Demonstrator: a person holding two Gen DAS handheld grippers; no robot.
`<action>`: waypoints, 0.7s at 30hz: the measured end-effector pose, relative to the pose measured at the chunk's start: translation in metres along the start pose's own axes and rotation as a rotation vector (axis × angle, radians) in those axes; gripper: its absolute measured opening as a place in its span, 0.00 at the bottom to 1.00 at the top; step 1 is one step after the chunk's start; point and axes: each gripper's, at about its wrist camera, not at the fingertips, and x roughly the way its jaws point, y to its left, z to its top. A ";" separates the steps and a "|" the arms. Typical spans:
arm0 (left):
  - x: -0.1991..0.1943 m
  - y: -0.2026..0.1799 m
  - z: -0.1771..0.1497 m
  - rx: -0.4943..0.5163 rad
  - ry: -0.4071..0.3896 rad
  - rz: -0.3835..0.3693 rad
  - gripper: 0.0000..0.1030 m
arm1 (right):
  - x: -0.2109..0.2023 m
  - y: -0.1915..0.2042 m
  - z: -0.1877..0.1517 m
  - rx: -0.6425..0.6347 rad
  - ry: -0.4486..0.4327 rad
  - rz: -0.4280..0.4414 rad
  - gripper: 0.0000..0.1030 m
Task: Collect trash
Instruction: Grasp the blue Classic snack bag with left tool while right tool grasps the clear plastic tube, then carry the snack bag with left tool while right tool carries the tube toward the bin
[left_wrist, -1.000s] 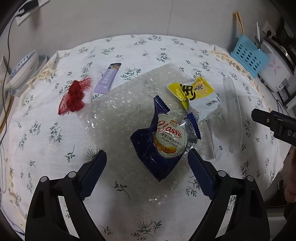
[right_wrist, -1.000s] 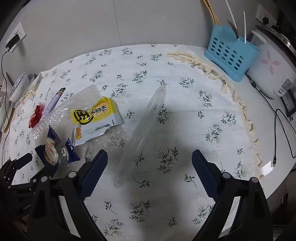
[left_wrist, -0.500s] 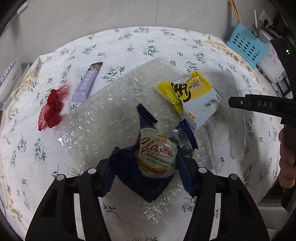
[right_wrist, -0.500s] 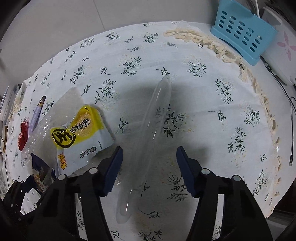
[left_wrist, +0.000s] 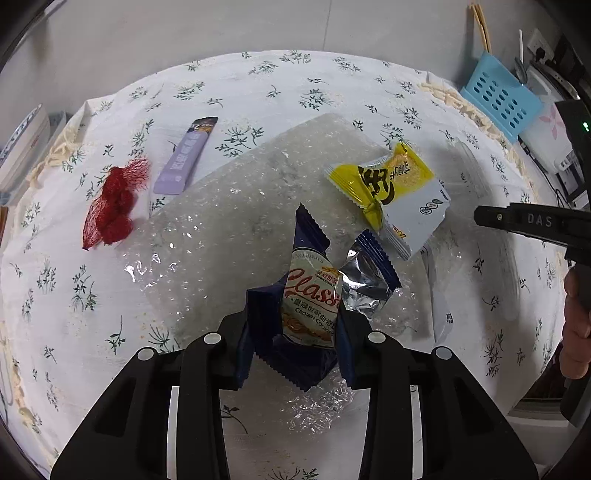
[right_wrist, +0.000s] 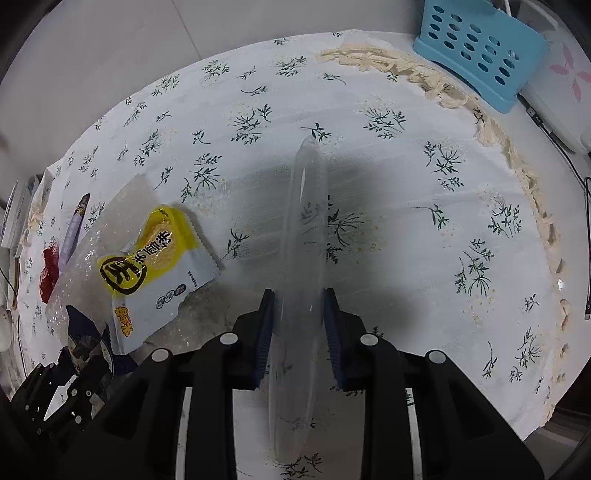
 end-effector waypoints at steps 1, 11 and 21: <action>-0.001 0.001 0.000 -0.005 -0.001 -0.002 0.35 | -0.003 0.000 -0.002 -0.002 -0.004 0.001 0.25; -0.011 0.006 -0.006 -0.024 -0.021 -0.002 0.35 | -0.021 -0.003 -0.019 -0.029 -0.046 0.009 0.24; -0.024 0.006 -0.012 -0.028 -0.040 -0.008 0.34 | -0.045 -0.006 -0.031 -0.021 -0.101 0.030 0.24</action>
